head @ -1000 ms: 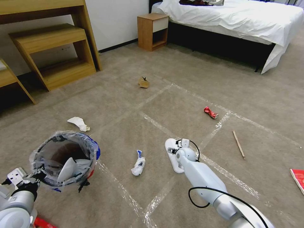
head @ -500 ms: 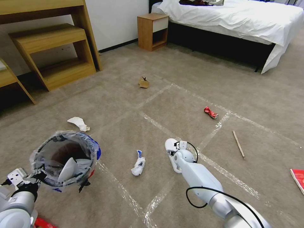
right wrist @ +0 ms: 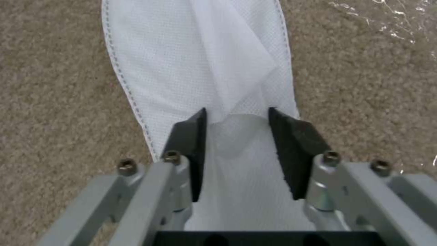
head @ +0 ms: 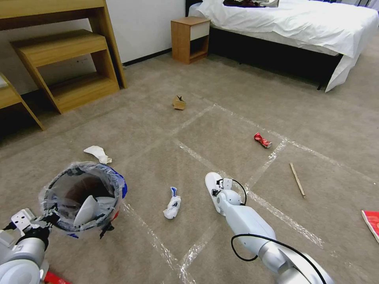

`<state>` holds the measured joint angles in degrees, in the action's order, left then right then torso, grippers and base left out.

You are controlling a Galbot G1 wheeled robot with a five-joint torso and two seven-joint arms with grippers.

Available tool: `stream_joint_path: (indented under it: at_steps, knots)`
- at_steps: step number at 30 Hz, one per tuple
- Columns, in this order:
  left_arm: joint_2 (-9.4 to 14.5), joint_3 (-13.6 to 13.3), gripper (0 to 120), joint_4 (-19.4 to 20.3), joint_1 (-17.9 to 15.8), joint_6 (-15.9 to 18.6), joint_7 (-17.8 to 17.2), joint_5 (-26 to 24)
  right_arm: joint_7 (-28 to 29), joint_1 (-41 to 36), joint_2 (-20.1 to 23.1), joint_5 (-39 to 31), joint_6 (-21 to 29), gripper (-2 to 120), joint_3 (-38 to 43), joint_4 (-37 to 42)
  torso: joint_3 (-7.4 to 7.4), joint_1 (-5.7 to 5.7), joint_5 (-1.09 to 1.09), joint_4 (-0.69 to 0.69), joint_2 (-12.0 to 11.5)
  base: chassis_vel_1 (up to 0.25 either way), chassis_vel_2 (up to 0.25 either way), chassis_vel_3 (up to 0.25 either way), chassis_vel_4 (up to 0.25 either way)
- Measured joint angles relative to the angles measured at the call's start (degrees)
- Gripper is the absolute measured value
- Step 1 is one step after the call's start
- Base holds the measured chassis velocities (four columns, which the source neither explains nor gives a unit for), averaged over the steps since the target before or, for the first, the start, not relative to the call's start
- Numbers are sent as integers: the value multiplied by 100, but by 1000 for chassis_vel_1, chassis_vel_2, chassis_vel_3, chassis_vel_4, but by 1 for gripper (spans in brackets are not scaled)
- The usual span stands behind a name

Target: Pick up the trash bin and place the garbage on the floor into it.

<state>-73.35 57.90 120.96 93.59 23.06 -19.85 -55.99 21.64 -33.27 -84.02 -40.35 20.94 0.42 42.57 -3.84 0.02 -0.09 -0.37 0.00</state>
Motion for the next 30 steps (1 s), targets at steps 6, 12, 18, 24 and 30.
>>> stream_joint_path:
  at_steps: [6,12,18,24,30]
  knots:
    - [-36,-23,1,-29,-22,-18,7,41,-25,-57,4,46,-23,17,-43,51,0,0,1,1,0,0,0,0,0]
    - [-55,-39,1,-55,-32,-40,21,71,-60,-108,22,71,-24,0,-90,113,0,0,2,1,0,0,0,0,0]
    - [-59,-44,1,-82,-37,-42,25,74,-105,-203,93,39,-37,0,-111,268,-1,0,3,2,0,0,0,0,0]
    - [-66,-75,1,-135,-67,-44,27,93,-48,-359,273,-286,47,0,-175,811,-2,0,4,2,0,0,0,0,0]
    - [-80,-123,1,-211,-128,-47,30,119,181,-639,640,-765,173,0,-240,1756,-2,0,2,2,0,0,0,0,0]
